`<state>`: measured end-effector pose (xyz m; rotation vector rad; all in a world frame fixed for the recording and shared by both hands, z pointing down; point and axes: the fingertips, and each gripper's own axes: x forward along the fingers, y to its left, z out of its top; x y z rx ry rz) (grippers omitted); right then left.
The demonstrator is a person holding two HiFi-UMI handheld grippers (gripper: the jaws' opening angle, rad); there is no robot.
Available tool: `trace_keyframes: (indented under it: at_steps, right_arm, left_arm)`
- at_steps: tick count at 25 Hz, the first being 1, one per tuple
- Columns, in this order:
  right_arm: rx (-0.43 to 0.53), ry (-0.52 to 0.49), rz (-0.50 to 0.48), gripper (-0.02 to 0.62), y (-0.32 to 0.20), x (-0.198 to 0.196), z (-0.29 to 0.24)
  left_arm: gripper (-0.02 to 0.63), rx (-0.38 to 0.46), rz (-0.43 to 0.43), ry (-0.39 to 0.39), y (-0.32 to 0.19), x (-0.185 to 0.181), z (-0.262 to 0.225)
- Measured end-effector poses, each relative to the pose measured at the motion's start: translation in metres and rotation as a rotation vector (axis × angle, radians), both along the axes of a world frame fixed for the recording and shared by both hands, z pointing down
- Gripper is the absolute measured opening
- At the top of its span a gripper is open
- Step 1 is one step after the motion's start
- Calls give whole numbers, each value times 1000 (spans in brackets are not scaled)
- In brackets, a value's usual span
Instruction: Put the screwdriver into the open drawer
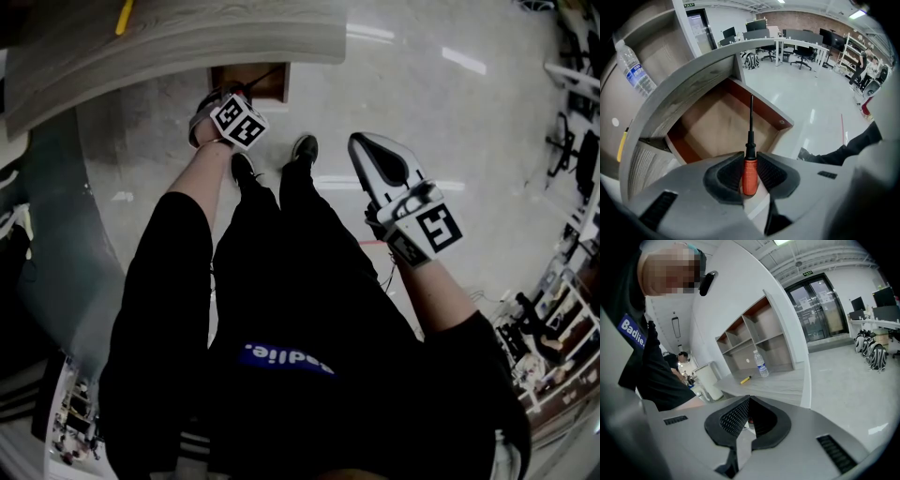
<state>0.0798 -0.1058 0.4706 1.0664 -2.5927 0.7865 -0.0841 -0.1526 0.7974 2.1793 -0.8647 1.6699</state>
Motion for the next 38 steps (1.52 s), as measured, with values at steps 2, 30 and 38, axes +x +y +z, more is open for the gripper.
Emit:
trace_keyframes:
  at_steps: [2,30,38]
  right_arm:
    - [4,3,4,28,0,1,0]
    - [-28,33,37,28,2,8,9]
    - [-10,52,63,28,-1,11,4]
  left_arm:
    - [84,-9,3,-13,0,-2,5]
    - [87,-73,5,-106,-8,-6,41]
    - [131,-107,-8,-68,-12,2,41]
